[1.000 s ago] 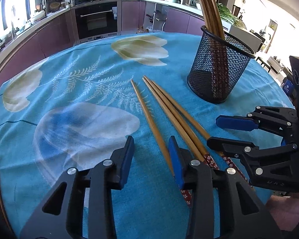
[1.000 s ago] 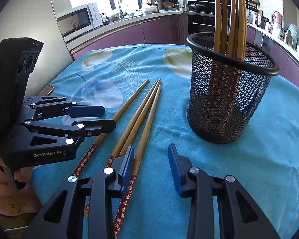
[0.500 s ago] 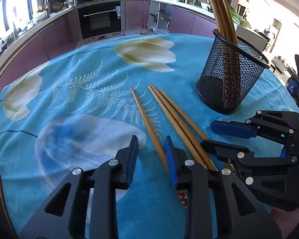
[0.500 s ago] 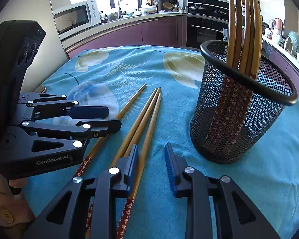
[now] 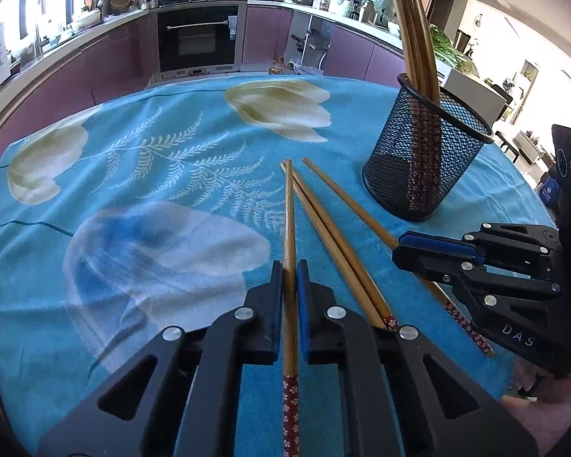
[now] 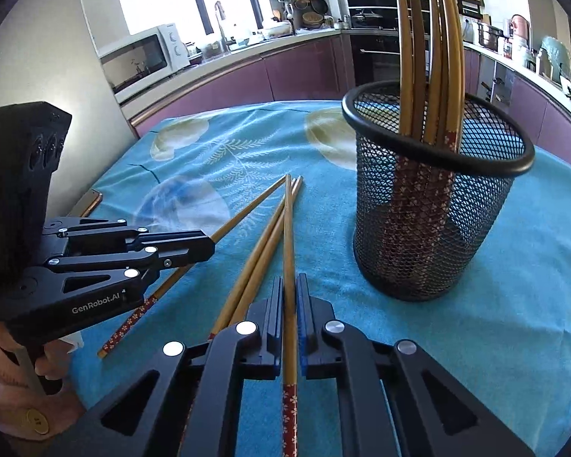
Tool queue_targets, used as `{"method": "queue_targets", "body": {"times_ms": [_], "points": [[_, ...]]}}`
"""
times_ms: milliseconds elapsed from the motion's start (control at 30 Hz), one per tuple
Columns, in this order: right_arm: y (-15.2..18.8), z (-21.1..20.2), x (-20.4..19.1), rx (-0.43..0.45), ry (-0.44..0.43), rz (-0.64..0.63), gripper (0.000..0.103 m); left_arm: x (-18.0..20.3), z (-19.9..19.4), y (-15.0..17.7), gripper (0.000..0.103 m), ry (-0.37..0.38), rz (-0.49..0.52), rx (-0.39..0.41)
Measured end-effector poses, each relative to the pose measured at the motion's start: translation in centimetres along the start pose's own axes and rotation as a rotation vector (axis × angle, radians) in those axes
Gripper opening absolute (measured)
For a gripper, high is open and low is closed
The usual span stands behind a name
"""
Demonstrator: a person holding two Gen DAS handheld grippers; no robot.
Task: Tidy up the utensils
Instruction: 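Grasp a chopstick with the left tool while the right tool grasps another, then lift both chopsticks upright and lower them into the mesh holder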
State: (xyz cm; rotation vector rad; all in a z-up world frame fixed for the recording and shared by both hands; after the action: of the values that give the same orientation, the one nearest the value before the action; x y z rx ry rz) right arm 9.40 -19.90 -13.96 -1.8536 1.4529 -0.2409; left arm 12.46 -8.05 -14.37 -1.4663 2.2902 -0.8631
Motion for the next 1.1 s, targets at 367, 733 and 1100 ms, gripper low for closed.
{"method": "queue_targets", "body": {"times_ms": [367,733,1100], "points": [[0.6,0.8,-0.9,-0.05,-0.001,-0.052,0.006,1.4,0.3,0.9,0.008,0.048,0.056,-0.036],[0.2,1.9,-0.6,-0.072,0.009,-0.052,0.007,1.5,1.5,-0.2,0.018,0.064,0.097,-0.06],[-0.4,-0.6,-0.8,-0.004,-0.022,-0.055,0.006,1.2,0.3,-0.7,0.008,0.046,0.07,-0.024]]}}
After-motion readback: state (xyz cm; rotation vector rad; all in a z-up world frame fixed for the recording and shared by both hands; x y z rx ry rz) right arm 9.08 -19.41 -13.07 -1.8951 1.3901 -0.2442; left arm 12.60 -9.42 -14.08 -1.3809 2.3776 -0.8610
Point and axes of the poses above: each gripper's, at about its wrist camera, not at the fingertips, and z roughly the way its jaws point, x to its right, y to its underside, the point moved 5 cm from there along z, roughly the way its jaws point, and after that the axes turned 6 degrees about z, right-handed, at the moved point
